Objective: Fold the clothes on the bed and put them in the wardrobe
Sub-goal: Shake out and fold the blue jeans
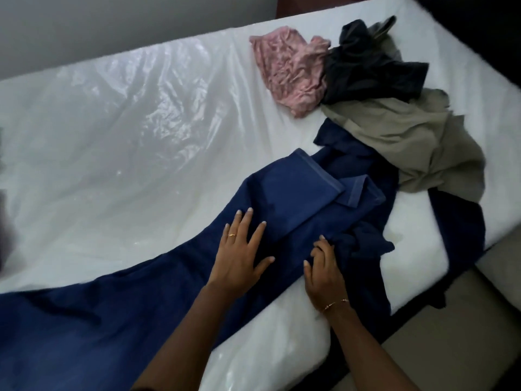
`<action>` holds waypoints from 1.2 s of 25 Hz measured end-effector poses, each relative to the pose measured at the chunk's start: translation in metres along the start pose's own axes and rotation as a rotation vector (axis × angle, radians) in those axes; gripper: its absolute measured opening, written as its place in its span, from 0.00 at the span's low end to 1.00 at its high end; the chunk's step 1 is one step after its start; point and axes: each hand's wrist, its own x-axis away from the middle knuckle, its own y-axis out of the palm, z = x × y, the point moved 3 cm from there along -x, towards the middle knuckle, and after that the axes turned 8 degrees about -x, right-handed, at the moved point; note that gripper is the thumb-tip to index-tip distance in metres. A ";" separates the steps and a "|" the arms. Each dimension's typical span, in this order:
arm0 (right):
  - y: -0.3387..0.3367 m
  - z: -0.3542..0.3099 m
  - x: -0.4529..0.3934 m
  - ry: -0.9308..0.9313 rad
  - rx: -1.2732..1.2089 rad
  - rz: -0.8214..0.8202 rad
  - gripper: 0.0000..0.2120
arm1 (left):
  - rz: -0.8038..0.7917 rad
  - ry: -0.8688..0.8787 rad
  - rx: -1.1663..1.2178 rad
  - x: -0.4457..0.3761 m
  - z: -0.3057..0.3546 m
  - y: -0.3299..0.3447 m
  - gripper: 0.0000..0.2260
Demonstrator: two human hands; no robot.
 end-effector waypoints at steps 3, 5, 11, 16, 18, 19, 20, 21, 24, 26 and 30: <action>-0.016 0.030 -0.039 -0.078 -0.046 -0.123 0.23 | 0.001 0.130 -0.115 -0.042 0.042 0.006 0.38; -0.033 0.055 -0.072 -0.178 -0.042 -0.213 0.31 | -0.003 0.132 -0.129 -0.076 0.070 0.015 0.42; -0.081 0.110 -0.173 -0.247 -0.023 -0.304 0.55 | -0.091 -0.119 -0.129 -0.146 0.119 0.052 0.48; -0.097 0.183 -0.289 -0.075 0.208 -0.309 0.48 | -0.073 -0.107 -0.147 -0.222 0.168 0.058 0.42; -0.116 0.210 -0.336 0.034 0.236 -0.329 0.36 | -0.083 -0.047 -0.166 -0.252 0.184 0.065 0.39; -0.129 0.222 -0.358 0.081 0.262 -0.343 0.30 | -0.111 -0.031 -0.178 -0.268 0.190 0.069 0.37; -0.142 0.238 -0.380 0.121 0.300 -0.357 0.25 | -0.155 -0.028 -0.185 -0.285 0.195 0.074 0.36; -0.153 0.254 -0.399 0.163 0.349 -0.374 0.22 | -0.210 -0.034 -0.189 -0.302 0.200 0.079 0.36; -0.177 0.302 -0.443 0.295 0.420 -0.386 0.24 | -0.359 0.006 -0.198 -0.352 0.215 0.093 0.36; -0.185 0.325 -0.470 0.354 0.382 -0.378 0.24 | -0.426 0.036 -0.181 -0.385 0.225 0.103 0.40; -0.186 0.339 -0.496 0.393 0.346 -0.381 0.28 | -0.574 0.015 -0.163 -0.421 0.222 0.127 0.48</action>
